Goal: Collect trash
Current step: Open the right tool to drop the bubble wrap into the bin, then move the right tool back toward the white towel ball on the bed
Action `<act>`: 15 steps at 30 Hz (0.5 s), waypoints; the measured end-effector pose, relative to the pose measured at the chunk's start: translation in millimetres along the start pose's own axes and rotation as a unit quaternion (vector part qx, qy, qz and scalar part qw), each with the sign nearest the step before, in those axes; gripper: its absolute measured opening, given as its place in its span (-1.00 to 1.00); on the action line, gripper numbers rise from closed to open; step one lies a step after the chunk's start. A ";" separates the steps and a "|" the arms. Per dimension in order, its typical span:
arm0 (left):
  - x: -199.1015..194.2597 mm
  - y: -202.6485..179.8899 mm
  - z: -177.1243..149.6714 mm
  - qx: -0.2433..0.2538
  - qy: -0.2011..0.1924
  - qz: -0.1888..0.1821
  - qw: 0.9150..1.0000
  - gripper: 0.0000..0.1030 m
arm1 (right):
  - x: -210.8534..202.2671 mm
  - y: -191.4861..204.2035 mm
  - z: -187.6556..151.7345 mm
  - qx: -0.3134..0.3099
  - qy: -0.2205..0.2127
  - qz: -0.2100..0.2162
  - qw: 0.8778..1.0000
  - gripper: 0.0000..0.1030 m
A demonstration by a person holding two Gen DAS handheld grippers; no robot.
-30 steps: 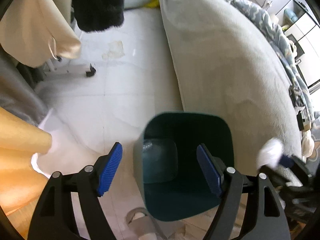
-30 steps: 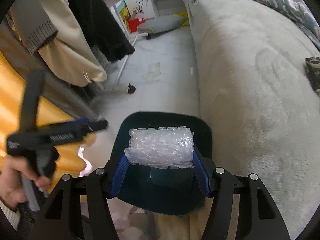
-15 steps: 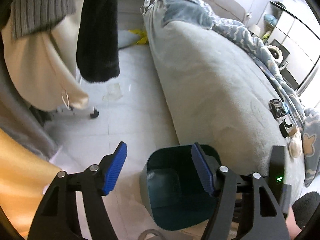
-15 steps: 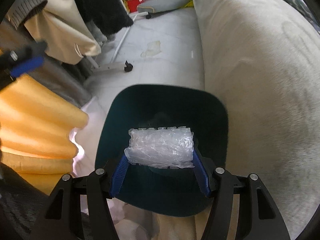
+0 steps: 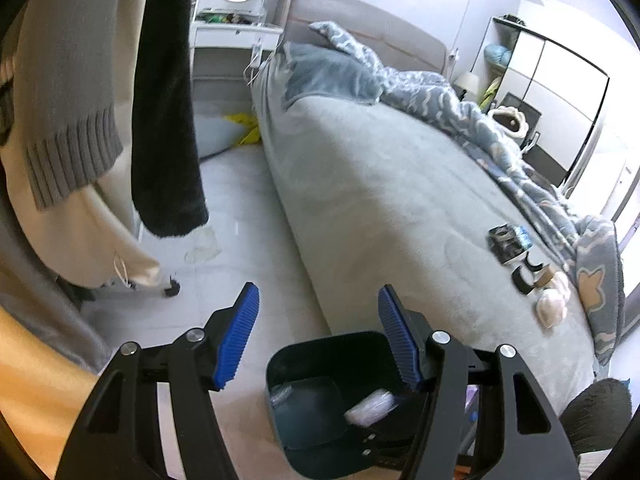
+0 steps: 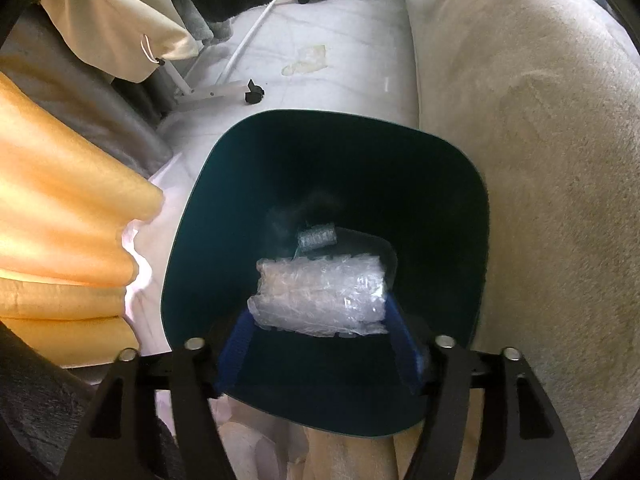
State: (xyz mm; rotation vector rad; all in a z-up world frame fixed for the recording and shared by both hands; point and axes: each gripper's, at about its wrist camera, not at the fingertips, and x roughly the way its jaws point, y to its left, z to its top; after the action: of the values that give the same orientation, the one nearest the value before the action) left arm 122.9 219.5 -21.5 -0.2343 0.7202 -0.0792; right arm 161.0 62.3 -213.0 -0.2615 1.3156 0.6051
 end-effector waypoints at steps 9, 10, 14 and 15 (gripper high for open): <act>-20.0 -19.3 14.1 0.011 -0.038 -0.016 0.999 0.29 | -30.1 1.5 -0.4 -0.008 -0.038 0.011 0.999 0.53; -22.2 -24.1 16.6 0.015 -0.045 -0.016 0.999 0.31 | -37.6 1.5 -1.0 -0.010 -0.046 0.011 0.999 0.54; -27.5 -37.4 22.0 0.017 -0.064 -0.024 0.998 0.42 | -64.4 -4.0 -1.5 -0.007 -0.078 0.017 0.997 0.58; -28.2 -39.0 22.7 0.016 -0.065 -0.026 0.997 0.45 | -69.0 -5.4 -1.2 -0.006 -0.084 0.017 0.996 0.59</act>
State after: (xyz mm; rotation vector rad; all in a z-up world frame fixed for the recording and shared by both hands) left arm 117.2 190.1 22.5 -0.2262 0.5829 -0.1239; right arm 154.2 38.9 -148.2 -0.1942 1.1575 0.6494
